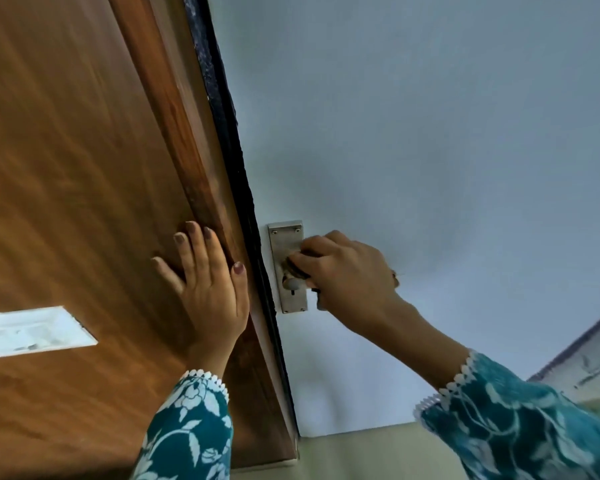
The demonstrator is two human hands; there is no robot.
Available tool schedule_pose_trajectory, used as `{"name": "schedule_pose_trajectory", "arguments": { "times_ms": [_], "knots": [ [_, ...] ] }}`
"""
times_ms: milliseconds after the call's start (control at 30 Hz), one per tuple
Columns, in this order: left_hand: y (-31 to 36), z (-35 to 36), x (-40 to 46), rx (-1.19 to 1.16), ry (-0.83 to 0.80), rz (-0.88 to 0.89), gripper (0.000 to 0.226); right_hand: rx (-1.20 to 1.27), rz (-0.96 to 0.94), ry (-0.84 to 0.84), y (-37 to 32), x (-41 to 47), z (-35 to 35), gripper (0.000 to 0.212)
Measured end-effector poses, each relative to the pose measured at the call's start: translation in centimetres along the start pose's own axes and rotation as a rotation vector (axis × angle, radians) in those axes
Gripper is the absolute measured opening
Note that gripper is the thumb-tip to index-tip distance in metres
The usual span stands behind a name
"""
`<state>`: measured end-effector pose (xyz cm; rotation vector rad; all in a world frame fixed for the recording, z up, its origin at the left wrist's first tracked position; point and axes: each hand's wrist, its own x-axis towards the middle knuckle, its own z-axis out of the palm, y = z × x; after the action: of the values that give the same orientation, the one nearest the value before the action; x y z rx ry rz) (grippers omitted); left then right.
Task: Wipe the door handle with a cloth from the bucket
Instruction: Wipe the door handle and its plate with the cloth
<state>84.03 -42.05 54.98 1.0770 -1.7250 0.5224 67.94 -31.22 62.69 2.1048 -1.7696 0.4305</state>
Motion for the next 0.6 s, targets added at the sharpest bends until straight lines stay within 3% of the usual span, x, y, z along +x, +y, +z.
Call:
{"name": "schedule_pose_trajectory", "arguments": {
  "times_ms": [167, 333, 600],
  "knots": [
    [-0.4, 0.8, -0.4, 0.01, 0.079, 0.064, 0.052, -0.076, -0.032, -0.119, -2.6, 1.8, 2.0, 0.032],
    [-0.4, 1.0, -0.5, -0.019, 0.126, 0.098, 0.056, -0.089, 0.01, -0.162, -2.3, 1.2, 2.4, 0.037],
    [-0.5, 1.1, -0.6, -0.062, 0.134, 0.113, 0.056, -0.103, 0.2, -0.252, 1.2, -0.5, 1.2, 0.036]
  ]
}}
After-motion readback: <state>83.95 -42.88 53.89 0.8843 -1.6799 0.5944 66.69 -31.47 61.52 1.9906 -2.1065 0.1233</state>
